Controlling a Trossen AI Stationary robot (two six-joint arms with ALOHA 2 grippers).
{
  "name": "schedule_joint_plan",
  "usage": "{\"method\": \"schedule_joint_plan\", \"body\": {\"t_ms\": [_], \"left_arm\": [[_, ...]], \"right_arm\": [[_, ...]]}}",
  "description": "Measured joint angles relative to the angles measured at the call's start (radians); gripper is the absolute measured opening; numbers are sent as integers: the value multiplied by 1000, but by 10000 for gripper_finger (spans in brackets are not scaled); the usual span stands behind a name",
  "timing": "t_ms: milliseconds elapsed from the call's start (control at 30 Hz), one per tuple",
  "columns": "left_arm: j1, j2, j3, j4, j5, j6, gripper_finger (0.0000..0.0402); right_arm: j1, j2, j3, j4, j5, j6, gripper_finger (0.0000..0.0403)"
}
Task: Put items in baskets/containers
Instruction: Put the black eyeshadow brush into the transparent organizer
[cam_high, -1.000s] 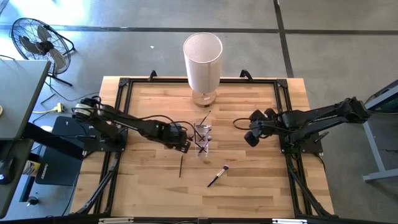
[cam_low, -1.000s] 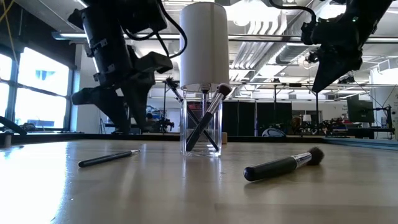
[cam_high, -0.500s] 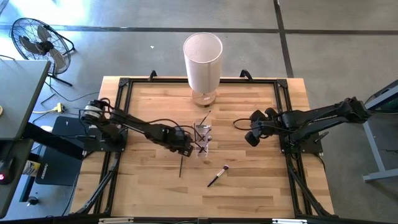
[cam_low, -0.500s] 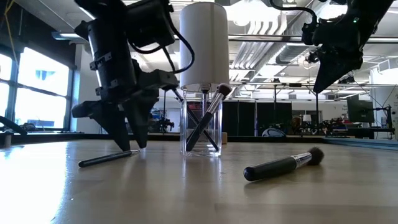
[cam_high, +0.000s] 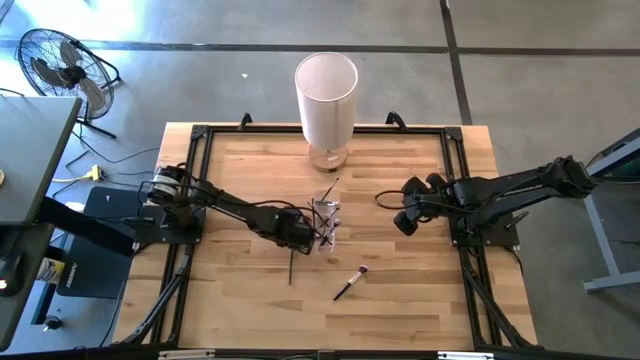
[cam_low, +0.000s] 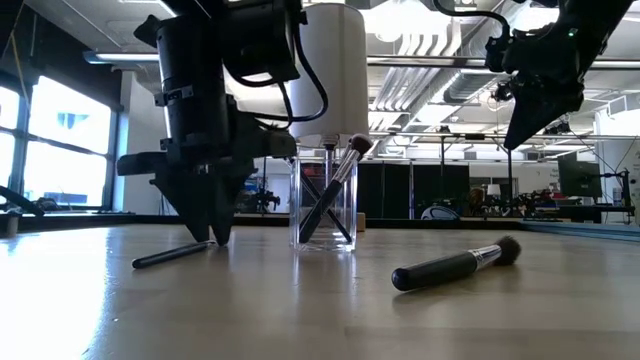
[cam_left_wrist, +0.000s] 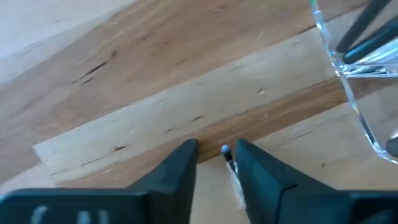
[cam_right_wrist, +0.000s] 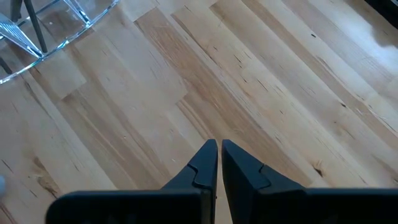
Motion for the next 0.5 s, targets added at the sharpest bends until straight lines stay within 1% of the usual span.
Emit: {"method": "schedule_joint_plan", "body": {"t_ms": [200,267,433,500], "left_arm": [[0,2,0,-15,-17,-4,14],[0,2,0,-18,-24,-3,9],[-1,3,1,-50,19,15,2],[-17,3,1,-50,20,11,1]], "right_arm": [[0,0,0,-3,0,-1,20],[0,0,0,-2,0,-16,19],[0,0,0,-3,20,-36,17],[0,0,0,-3,23,-36,18]]}}
